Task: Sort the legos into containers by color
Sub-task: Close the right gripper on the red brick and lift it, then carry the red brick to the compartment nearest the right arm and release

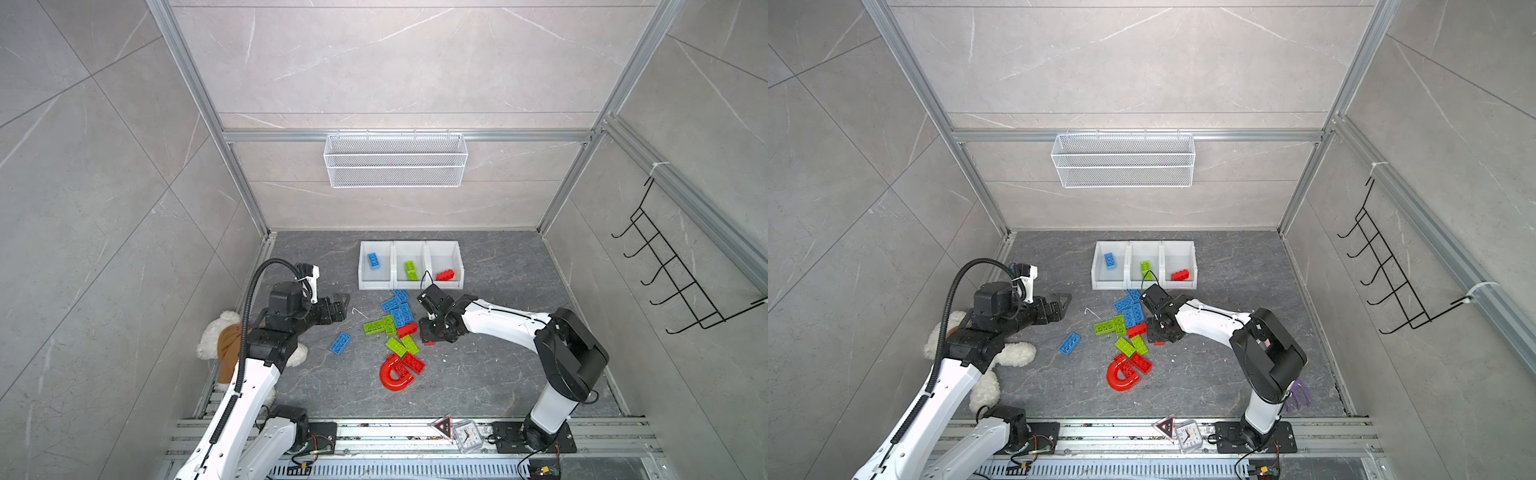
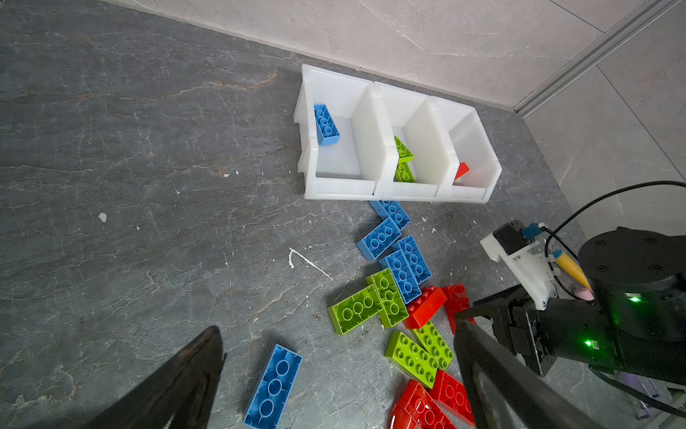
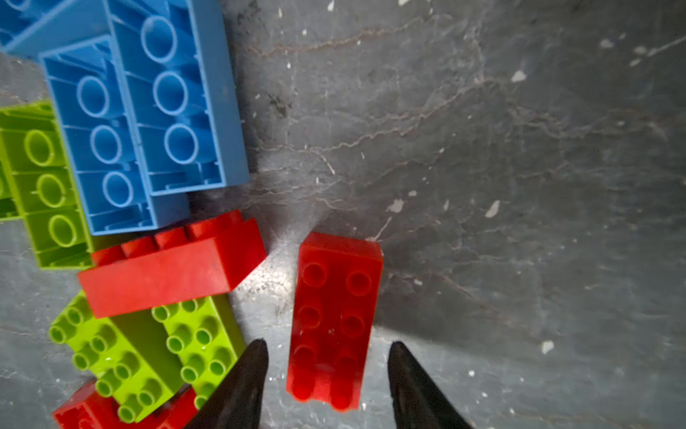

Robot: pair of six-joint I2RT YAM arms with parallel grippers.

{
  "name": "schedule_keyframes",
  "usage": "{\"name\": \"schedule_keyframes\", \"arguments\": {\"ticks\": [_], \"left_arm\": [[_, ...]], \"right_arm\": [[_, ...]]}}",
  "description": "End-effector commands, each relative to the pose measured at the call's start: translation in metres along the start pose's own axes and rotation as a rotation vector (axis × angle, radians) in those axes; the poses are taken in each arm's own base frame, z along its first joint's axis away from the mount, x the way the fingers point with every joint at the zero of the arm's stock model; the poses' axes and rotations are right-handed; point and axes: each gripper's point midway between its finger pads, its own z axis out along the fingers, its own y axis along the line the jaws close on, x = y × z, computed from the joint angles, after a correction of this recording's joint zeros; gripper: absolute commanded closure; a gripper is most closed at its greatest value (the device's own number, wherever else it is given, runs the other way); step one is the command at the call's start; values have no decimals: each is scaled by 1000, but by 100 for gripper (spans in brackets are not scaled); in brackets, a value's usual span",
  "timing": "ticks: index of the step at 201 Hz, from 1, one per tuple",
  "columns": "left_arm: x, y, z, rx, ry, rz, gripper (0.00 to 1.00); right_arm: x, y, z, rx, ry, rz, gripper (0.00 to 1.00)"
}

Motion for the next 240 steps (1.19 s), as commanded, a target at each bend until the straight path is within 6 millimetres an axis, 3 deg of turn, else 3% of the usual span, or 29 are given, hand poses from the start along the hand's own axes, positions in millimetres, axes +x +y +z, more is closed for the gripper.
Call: {"name": "schedule_keyframes", "arguments": {"ticks": [1,93,135,196,212,240], "left_arm": [[-14,-13,-7,48,-38,39,0],[-15,-13,-7,43,-40,37,0],[-15,-13,-8,44,-42,35,0],[-16,-14,-7,48,-43,34,0],[-16,-13,-8,45,-43,34,0],[-16,-13,-8,45,-43,33,0]], "right_arm": [[-3,1,5,21,3,-8,46],[-3,-4,8,42,-2,1,62],[-14,-1,-11,30,-50,-23,74],[-74,-13,-60,-104,-209,10,77],[-92,-21,-70,-127,-240,4,77],[-128,-53,-78,-112,-286,17,77]]}}
